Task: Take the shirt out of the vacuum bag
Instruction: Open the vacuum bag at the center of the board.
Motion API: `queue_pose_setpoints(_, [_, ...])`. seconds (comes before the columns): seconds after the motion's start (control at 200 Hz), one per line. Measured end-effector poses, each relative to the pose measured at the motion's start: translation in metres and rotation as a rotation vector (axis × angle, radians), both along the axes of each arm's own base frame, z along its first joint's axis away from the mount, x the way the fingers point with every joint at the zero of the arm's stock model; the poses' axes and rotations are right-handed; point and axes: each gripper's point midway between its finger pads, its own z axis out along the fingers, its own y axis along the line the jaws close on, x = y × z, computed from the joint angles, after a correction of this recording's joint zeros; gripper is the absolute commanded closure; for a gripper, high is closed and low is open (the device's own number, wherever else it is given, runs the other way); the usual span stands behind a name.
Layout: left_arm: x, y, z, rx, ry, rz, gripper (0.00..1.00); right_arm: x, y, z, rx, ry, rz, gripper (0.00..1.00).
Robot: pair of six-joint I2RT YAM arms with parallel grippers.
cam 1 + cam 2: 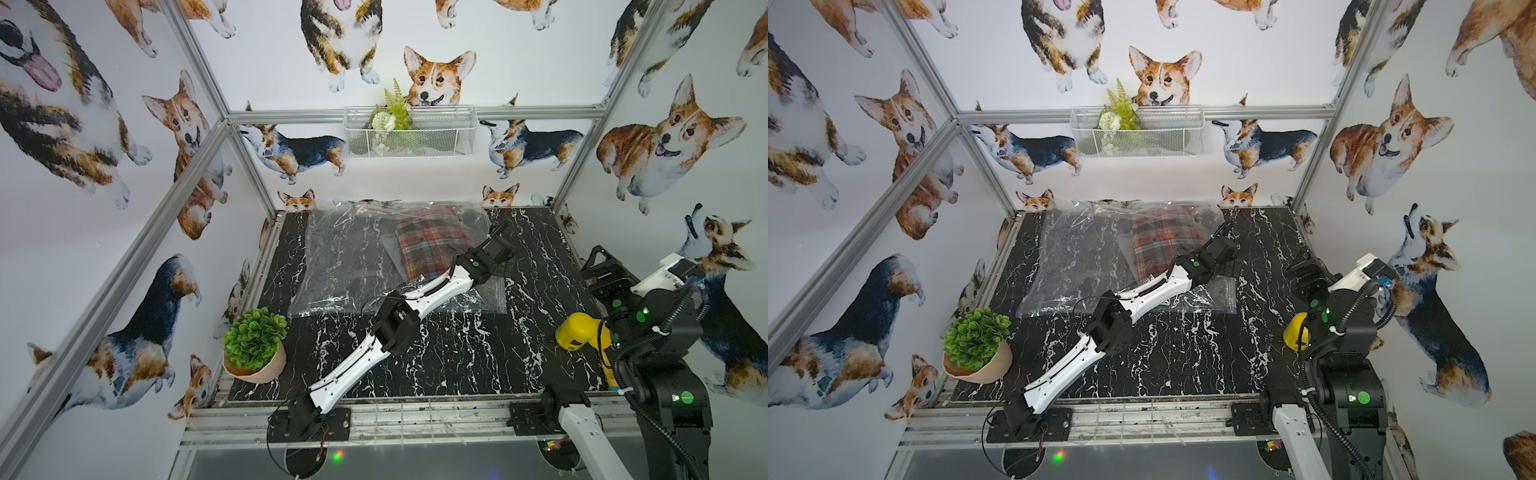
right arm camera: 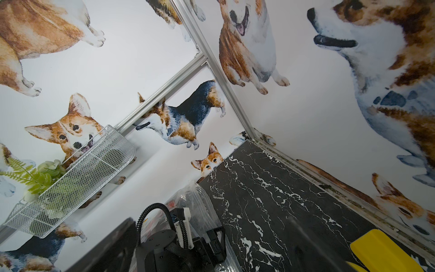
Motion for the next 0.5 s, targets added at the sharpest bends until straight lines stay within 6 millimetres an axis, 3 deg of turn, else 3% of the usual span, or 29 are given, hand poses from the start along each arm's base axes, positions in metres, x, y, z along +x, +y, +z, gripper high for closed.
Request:
queue_pose_setpoints(0.1, [-0.002, 0.003, -0.009, 0.039, 0.001, -0.002, 0.00, 0.000, 0.001, 0.002, 0.001, -0.005, 0.005, 0.00])
queue_pose_setpoints(0.19, [-0.004, 0.005, -0.015, 0.073, -0.002, -0.008, 0.09, -0.001, 0.001, 0.004, 0.001, -0.012, 0.006, 0.00])
queue_pose_setpoints(0.5, [-0.014, 0.025, -0.029, 0.182, 0.030, -0.016, 0.25, -0.001, 0.004, 0.005, 0.004, -0.014, 0.026, 0.00])
